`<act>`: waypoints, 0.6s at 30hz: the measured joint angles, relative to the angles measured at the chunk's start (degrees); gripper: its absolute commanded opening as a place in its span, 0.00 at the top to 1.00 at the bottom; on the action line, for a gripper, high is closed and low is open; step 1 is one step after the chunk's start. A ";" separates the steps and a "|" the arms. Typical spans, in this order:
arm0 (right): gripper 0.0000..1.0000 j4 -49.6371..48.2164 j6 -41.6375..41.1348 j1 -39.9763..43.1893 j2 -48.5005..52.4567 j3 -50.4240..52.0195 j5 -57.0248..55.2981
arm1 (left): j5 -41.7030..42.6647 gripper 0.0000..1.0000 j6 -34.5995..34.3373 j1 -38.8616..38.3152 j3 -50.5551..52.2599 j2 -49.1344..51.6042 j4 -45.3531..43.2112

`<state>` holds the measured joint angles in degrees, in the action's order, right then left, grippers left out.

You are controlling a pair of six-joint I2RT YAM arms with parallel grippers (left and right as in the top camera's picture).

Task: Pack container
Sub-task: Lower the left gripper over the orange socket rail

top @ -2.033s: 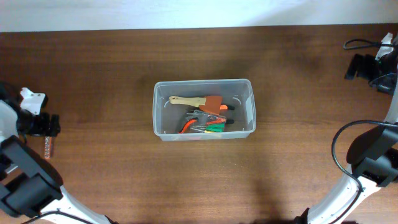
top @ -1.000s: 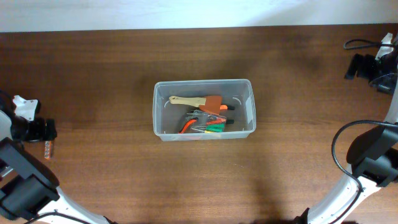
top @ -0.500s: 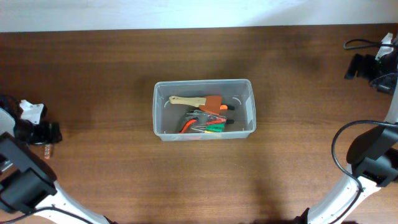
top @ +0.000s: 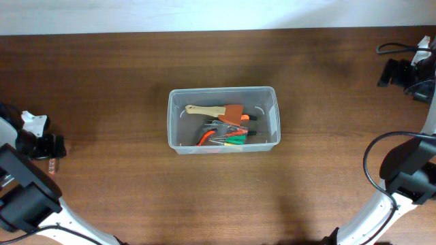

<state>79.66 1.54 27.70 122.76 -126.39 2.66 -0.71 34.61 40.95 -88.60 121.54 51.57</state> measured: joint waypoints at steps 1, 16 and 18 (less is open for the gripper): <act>0.01 0.00 -0.02 0.00 0.00 0.00 0.00 | -0.07 0.01 0.00 0.00 0.00 0.00 0.00; 0.01 0.00 -0.04 0.00 0.00 0.00 0.00 | -0.37 0.01 -0.17 -2.54 0.00 0.00 -0.44; 0.02 0.00 -0.02 0.00 0.00 0.00 0.00 | -0.37 0.01 -0.17 -2.51 0.00 0.00 -0.44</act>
<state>79.66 1.52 27.70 122.76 -126.39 2.66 -1.08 34.44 38.44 -88.60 121.54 51.13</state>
